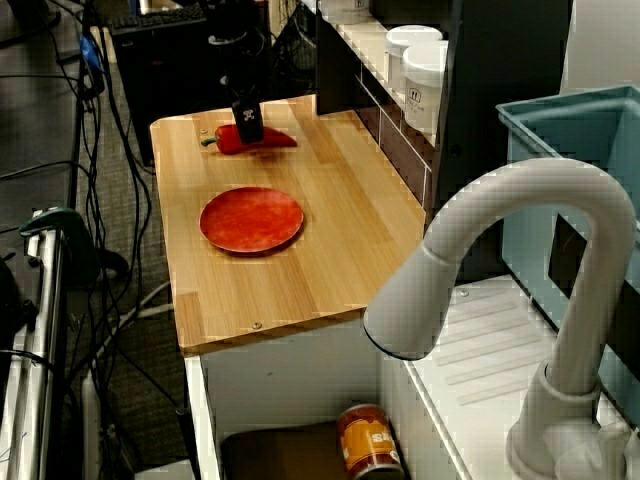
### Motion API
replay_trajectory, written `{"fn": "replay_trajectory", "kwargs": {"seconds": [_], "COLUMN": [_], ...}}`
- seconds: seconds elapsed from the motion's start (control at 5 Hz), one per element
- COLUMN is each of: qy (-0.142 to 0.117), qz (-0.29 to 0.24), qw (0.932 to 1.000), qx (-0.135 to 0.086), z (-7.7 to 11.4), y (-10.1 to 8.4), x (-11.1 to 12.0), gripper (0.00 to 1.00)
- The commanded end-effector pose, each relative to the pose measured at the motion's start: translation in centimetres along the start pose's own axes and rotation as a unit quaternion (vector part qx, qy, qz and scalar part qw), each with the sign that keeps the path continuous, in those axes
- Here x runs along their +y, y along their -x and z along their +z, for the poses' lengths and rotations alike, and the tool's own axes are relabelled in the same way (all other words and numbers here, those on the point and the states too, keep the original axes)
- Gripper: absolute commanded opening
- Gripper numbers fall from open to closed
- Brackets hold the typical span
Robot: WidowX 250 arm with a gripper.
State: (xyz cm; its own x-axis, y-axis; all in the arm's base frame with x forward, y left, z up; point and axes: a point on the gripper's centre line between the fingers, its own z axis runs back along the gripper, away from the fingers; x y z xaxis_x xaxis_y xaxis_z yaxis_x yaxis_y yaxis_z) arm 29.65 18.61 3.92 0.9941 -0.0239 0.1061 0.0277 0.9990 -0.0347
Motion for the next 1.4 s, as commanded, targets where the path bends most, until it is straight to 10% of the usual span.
{"fn": "replay_trajectory", "kwargs": {"seconds": [0.0, 0.2, 0.8, 1.2], "qy": [-0.012, -0.002, 0.010, 0.066], "qz": [-0.003, -0.006, -0.022, -0.082], "qw": [0.9998, 0.9999, 0.9996, 0.9939], "qx": [-0.014, -0.011, 0.014, 0.031], "z": [1.4, 1.4, 2.3, 3.6], "y": [-0.5, -0.4, 0.7, 2.6], "x": [0.7, 0.6, -1.6, -4.8], "gripper": [1.00, 0.00, 0.00, 0.00]}}
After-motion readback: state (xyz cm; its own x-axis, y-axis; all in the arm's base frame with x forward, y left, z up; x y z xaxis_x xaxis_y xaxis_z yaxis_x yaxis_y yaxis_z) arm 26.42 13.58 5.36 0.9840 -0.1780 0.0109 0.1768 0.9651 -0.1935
